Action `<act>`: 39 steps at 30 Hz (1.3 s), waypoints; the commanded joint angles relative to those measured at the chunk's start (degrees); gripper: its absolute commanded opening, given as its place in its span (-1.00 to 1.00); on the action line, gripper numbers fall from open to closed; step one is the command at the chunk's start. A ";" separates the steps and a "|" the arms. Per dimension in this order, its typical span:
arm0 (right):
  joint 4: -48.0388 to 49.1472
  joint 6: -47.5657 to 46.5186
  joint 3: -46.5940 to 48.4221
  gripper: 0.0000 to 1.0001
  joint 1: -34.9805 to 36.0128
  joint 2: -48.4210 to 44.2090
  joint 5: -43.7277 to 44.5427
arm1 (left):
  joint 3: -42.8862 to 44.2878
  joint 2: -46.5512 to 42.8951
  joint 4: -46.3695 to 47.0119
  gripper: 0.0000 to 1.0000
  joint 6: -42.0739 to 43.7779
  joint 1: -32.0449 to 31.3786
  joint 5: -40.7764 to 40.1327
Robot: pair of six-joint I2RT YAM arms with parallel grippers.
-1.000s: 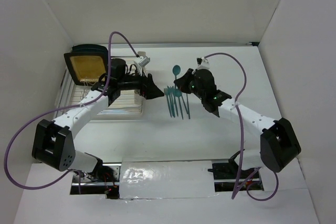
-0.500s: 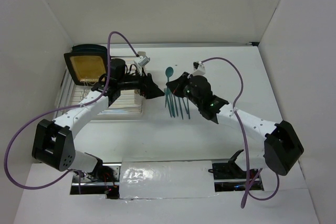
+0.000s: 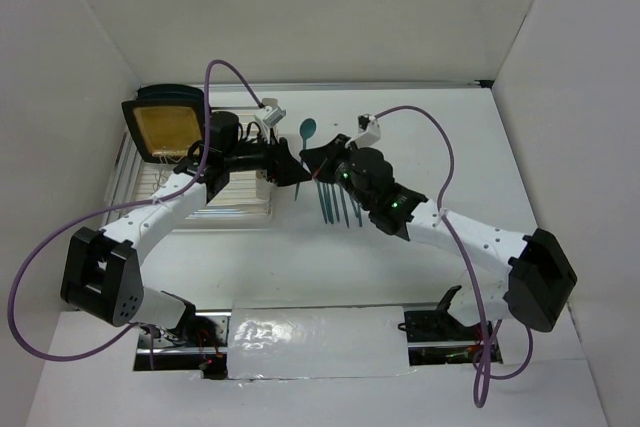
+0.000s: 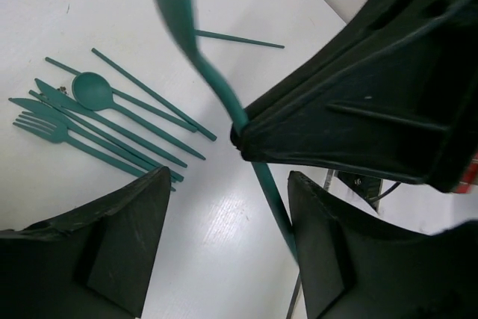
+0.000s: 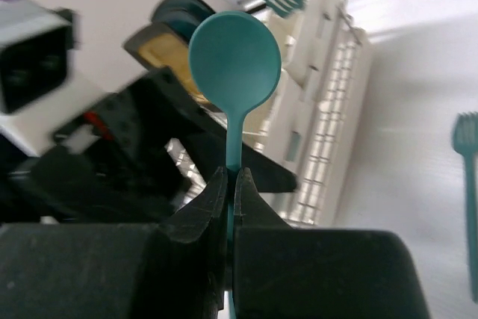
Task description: Sort the eating utensils into containers
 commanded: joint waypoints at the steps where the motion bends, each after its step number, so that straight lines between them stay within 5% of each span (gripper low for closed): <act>1: 5.04 0.02 4.63 -1.00 1.51 0.89 2.91 | 0.85 -1.17 1.59 0.48 -0.05 -0.30 -0.43; 11: 1.46 -0.33 6.57 -0.99 3.36 1.77 5.37 | 1.03 -2.66 2.38 -0.43 1.09 -0.21 -0.61; 14: -1.27 -0.94 8.14 -0.83 3.27 1.86 4.66 | 0.15 -3.10 3.70 -0.81 0.92 -0.21 0.80; 16: -5.66 -2.77 10.24 -0.54 3.27 1.69 3.35 | 0.32 -3.19 3.71 -1.00 0.74 -0.21 0.63; 22: -25.43 -6.39 13.95 0.23 3.01 -6.82 2.73 | 2.16 -5.47 1.33 -1.00 2.50 -0.04 -3.68; 25: -34.49 -6.22 11.51 0.51 2.75 -19.44 3.43 | 4.53 -7.49 1.76 -1.00 5.04 -0.04 -6.04; 32: -39.68 -4.20 2.71 0.72 2.48 -36.28 10.01 | 12.72 -5.04 7.38 -1.00 7.51 2.24 -16.16; 39: -45.40 -5.33 3.32 0.85 2.48 -26.63 11.78 | 9.73 -0.38 22.76 -1.00 10.13 6.64 -10.72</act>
